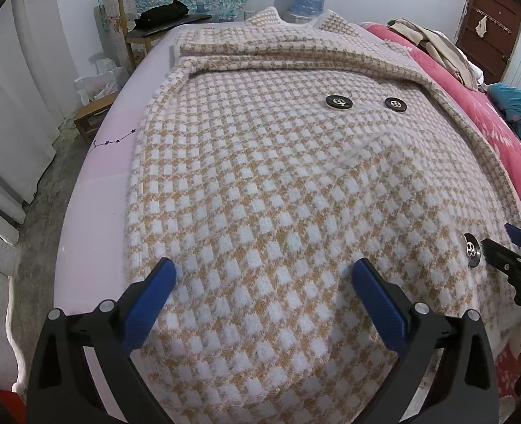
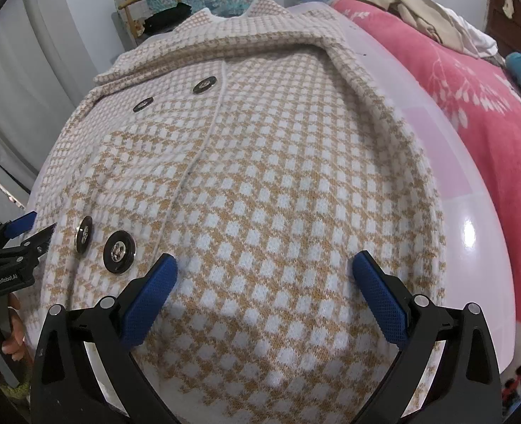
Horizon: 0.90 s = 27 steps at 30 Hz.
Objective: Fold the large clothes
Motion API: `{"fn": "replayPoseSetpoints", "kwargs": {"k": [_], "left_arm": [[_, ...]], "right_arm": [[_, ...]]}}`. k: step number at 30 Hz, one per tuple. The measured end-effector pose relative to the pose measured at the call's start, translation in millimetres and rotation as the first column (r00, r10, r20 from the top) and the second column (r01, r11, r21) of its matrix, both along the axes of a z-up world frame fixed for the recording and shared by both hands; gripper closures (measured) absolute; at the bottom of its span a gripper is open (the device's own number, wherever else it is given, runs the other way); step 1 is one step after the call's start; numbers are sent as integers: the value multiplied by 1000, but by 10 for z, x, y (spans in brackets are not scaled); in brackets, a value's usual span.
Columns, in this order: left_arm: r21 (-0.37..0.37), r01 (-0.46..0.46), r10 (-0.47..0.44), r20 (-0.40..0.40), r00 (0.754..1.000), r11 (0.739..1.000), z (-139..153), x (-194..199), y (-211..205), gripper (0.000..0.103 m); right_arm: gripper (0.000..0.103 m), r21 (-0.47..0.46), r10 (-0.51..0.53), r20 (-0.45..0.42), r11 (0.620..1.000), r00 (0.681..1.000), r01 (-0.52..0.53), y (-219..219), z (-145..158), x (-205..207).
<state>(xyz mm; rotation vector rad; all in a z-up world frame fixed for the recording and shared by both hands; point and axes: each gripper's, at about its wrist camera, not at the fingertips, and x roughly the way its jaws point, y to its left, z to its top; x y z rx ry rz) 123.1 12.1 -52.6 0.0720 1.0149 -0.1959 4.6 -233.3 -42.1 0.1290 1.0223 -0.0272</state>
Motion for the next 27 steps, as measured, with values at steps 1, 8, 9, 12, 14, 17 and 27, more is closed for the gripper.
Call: {"fn": "replayPoseSetpoints", "kwargs": {"k": [1,8,9,12,14,17,27], "left_arm": [[0,0,0,0,1000,1000,0,1,1,4],[0,0,0,1,1000,1000,-6,2,0,4],[0,0,0,0,1000,1000,-8,3,-1,4],[1,1,-1,1,1000,1000,-4,2,0,4],[1,1,-1,0,1000,1000,-2,4,0,4],[1,2,-2,1,1000,1000,1,4,-2,4],[3,6,-6,2,1000,1000,-5,-2,-4,4]], "right_arm": [[8,0,2,0,1000,1000,-2,-2,0,-2],[8,-2,3,6,1000,1000,-3,3,-5,-24],[8,-2,3,6,1000,1000,-3,7,-6,-26],[8,-3,3,4,1000,1000,-3,20,-6,-27],[8,-4,4,3,1000,1000,-4,25,-5,-29],[8,-4,3,3,1000,1000,-3,25,-3,-31],[8,-4,3,3,1000,1000,-3,27,-3,-30]]}}
